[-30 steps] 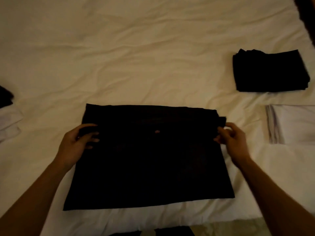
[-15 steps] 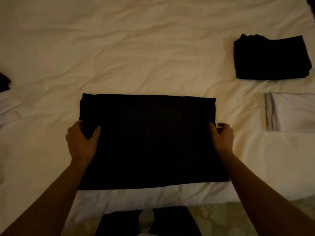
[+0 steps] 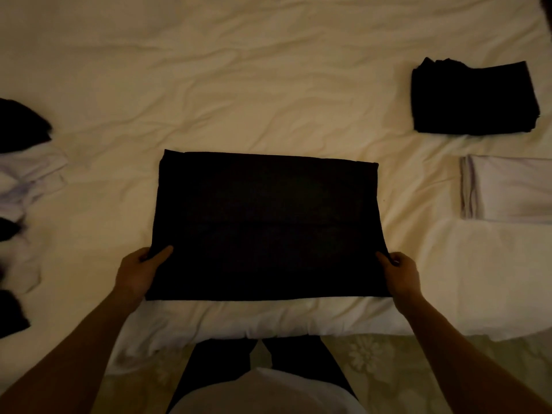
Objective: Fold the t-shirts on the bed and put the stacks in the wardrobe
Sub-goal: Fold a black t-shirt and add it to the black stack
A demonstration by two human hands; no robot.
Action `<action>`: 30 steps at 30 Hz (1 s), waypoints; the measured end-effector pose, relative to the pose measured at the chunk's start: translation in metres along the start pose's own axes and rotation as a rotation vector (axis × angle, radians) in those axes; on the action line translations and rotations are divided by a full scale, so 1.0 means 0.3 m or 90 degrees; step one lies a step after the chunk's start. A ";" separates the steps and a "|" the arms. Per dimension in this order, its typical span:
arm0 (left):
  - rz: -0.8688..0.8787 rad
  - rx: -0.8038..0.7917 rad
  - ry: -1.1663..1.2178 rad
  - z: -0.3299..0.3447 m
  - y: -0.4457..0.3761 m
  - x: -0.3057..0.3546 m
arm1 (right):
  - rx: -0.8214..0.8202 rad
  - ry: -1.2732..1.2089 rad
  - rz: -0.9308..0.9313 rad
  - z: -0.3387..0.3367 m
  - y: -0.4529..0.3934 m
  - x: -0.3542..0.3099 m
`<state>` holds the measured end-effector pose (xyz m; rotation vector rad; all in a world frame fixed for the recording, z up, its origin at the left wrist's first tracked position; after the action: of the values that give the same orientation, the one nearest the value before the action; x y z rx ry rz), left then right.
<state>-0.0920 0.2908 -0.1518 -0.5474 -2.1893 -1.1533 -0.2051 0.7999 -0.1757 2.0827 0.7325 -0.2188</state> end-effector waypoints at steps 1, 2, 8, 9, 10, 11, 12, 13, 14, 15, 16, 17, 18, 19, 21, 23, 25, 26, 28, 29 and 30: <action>0.006 -0.008 0.035 -0.026 0.010 -0.007 | 0.011 -0.025 -0.004 -0.015 0.012 0.005; 0.016 -0.006 0.054 -0.054 0.017 -0.019 | 0.016 -0.055 -0.013 -0.027 0.026 0.006; 0.004 -0.034 -0.016 -0.097 0.055 -0.114 | -0.032 -0.016 0.061 -0.027 0.030 0.084; -0.002 -0.048 -0.046 -0.098 0.056 -0.138 | -0.026 0.025 0.063 -0.026 0.025 0.090; -0.002 -0.055 -0.066 -0.103 0.053 -0.152 | -0.019 0.066 0.055 -0.027 0.025 0.084; 0.003 -0.062 -0.090 -0.104 0.049 -0.156 | -0.007 0.110 0.040 -0.028 0.027 0.071; 0.014 -0.069 -0.122 -0.104 0.045 -0.151 | 0.006 0.158 0.020 -0.029 0.031 0.053; 0.034 -0.069 -0.162 -0.102 0.045 -0.133 | 0.019 0.204 0.002 -0.032 0.036 0.035; 0.052 -0.063 -0.196 -0.099 0.046 -0.106 | 0.033 0.232 -0.015 -0.034 0.043 0.013; 0.062 -0.050 -0.205 -0.094 0.041 -0.081 | 0.046 0.243 -0.031 -0.035 0.045 -0.010; 0.066 -0.032 -0.193 -0.088 0.035 -0.046 | 0.051 0.232 -0.048 -0.034 0.042 -0.037; 0.064 -0.013 -0.172 -0.081 0.017 -0.016 | 0.047 0.202 -0.055 -0.030 0.038 -0.069; 0.062 0.003 -0.146 -0.072 -0.012 0.014 | 0.032 0.164 -0.057 -0.020 0.027 -0.105; 0.061 0.014 -0.121 -0.060 -0.051 0.044 | 0.016 0.127 -0.057 -0.010 0.011 -0.146; 0.053 0.017 -0.060 -0.029 -0.137 0.117 | -0.013 0.055 -0.049 0.013 -0.032 -0.242; 0.033 0.002 0.019 0.009 -0.219 0.186 | -0.028 -0.013 -0.034 0.037 -0.088 -0.332; 0.028 -0.012 0.069 0.043 -0.297 0.241 | -0.031 -0.031 -0.046 0.063 -0.124 -0.426; 0.030 -0.014 0.080 0.057 -0.325 0.267 | -0.027 -0.021 -0.060 0.074 -0.144 -0.464; 0.028 -0.007 0.093 0.081 -0.370 0.295 | -0.028 -0.002 -0.076 0.094 -0.178 -0.513; 0.019 -0.009 0.107 0.091 -0.389 0.303 | -0.029 0.008 -0.063 0.098 -0.198 -0.524; -0.004 -0.021 0.134 0.097 -0.405 0.304 | -0.032 0.009 -0.050 0.101 -0.218 -0.530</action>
<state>-0.2413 0.2571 -0.1754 -0.4131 -1.9975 -1.1944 -0.3679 0.7371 -0.1736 2.0121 0.8210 -0.2268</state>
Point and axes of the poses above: each hand's wrist, its own y-axis away from the middle knuckle, its own z-axis out of the palm, x = y × z, the point moved 5 cm from there along -y, towards the middle knuckle, and after that the axes turned 10 degrees about z, right-handed, at the moved point
